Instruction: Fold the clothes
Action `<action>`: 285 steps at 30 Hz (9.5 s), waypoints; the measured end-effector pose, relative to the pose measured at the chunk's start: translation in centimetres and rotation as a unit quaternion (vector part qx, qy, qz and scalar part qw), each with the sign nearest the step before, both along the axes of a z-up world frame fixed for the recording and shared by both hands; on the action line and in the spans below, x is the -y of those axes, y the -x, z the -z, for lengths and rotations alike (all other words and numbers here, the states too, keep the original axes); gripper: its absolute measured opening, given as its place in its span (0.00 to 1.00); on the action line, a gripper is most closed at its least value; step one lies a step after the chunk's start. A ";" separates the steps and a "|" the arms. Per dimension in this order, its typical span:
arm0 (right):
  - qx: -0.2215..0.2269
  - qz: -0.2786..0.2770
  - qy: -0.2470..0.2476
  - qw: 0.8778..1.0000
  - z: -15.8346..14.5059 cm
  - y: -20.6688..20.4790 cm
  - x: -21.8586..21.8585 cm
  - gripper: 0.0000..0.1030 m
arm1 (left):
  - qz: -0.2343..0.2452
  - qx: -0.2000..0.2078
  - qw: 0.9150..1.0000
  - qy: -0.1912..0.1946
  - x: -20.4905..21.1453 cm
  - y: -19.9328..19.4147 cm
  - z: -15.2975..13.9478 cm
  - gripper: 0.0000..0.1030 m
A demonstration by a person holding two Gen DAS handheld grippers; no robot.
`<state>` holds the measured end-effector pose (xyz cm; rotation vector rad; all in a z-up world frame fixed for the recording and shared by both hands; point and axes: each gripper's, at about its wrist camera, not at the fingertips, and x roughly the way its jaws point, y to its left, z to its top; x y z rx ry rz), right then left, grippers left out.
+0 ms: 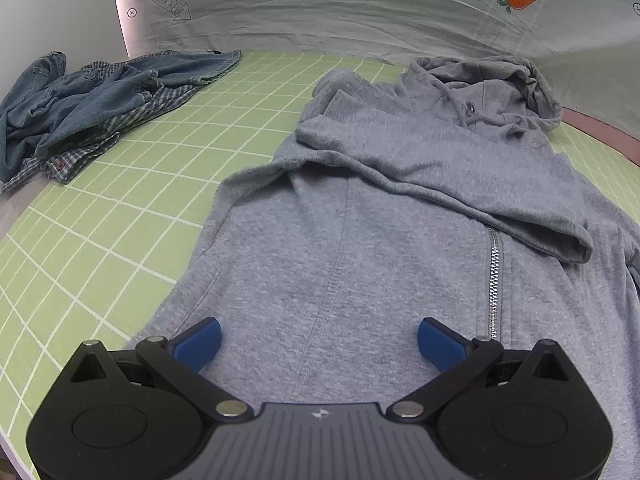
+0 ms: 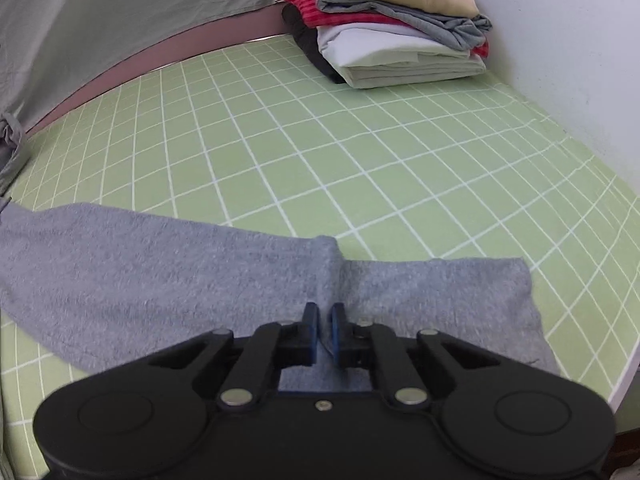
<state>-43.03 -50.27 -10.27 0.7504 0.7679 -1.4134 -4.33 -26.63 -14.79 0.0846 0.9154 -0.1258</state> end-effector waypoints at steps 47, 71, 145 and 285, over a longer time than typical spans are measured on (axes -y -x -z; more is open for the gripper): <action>0.458 -0.181 -0.024 0.870 -8.1 -33.1 0.1 0.56 | 0.002 -0.068 0.996 0.054 -5.8 -13.2 -4.7 1.00; 0.098 -0.042 0.004 0.994 -2.4 -19.0 -1.8 0.81 | 0.161 -0.045 0.985 0.046 4.9 -16.7 -6.0 0.85; 0.012 -0.100 0.034 0.994 -3.6 -23.7 -3.6 0.93 | 0.078 -0.002 0.992 0.098 -3.3 -17.6 -7.3 0.63; 0.023 -0.130 0.070 0.989 1.5 -36.8 18.9 0.96 | 0.168 -0.027 0.985 0.005 15.4 -39.9 -1.4 1.00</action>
